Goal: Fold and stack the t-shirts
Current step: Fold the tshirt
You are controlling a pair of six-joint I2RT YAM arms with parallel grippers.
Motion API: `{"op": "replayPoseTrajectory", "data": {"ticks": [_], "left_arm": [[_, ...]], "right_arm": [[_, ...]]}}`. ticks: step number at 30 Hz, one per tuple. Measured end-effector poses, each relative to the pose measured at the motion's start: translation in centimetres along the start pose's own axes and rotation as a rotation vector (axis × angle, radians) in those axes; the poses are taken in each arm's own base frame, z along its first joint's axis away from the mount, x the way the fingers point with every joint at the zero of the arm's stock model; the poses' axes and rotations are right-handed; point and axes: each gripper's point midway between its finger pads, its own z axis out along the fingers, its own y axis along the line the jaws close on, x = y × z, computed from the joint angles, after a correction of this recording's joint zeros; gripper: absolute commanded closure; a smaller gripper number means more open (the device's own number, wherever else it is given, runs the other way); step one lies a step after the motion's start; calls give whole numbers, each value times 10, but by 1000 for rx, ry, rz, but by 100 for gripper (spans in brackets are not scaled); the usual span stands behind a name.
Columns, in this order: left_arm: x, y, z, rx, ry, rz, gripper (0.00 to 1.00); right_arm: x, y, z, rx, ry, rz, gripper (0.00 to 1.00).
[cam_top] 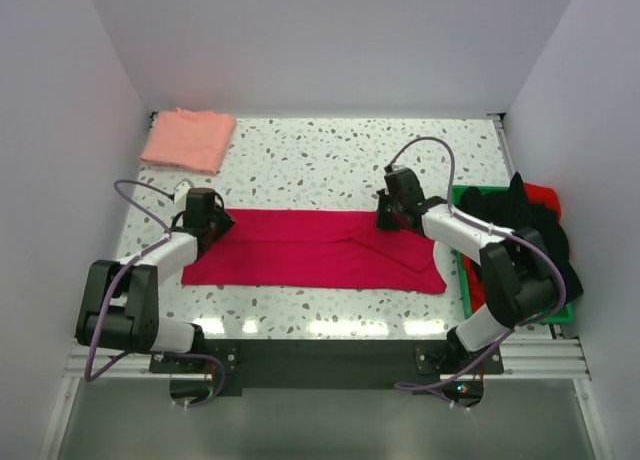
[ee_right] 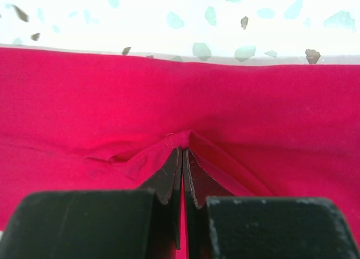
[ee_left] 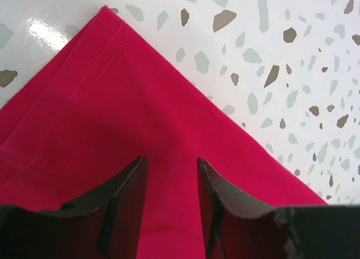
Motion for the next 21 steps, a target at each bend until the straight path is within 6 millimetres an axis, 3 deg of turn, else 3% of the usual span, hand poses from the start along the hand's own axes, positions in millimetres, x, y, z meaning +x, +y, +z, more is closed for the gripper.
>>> {"op": "replayPoseTrajectory", "data": {"ticks": [7, 21], "left_arm": [[1, -1, 0, 4, 4, 0, 55], [2, -2, -1, 11, 13, 0, 55]], "right_arm": [[2, 16, -29, -67, -50, -9, 100], [59, 50, -57, -152, -28, -28, 100]]}}
